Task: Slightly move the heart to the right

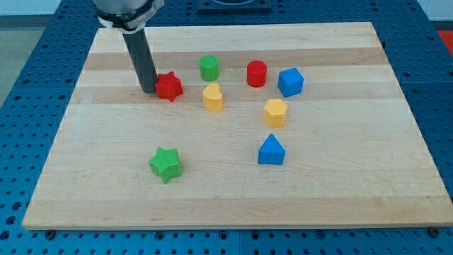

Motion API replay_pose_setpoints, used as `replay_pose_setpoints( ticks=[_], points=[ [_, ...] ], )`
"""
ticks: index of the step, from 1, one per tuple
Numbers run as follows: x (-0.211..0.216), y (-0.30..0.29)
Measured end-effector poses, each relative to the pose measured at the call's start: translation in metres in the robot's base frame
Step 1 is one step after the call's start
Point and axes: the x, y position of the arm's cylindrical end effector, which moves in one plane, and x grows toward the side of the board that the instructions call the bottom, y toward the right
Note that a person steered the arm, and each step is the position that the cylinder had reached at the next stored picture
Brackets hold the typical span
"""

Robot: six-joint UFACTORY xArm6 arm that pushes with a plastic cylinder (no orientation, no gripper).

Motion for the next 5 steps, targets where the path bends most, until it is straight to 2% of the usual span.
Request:
replay_pose_setpoints(
  ticks=[1, 2, 3, 4, 5],
  points=[
    [0.000, 0.001],
    [0.022, 0.001],
    [0.072, 0.003],
    [0.070, 0.003],
    [0.055, 0.028]
  ],
)
